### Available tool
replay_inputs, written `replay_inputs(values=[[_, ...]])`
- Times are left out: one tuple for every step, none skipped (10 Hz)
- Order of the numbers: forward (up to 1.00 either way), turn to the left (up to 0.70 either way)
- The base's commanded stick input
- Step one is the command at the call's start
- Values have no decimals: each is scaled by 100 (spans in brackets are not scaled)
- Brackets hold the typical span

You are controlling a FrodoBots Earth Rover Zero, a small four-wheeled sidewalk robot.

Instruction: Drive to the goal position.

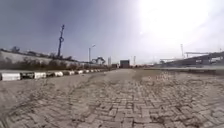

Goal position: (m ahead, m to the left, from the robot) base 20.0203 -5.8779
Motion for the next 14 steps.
replay_inputs(values=[[100, 0], [100, 0], [100, 0], [100, 0], [100, 0], [100, 0], [100, 0], [100, 0], [100, 0], [100, 0], [100, 0], [100, 0], [100, 0], [100, 0]])
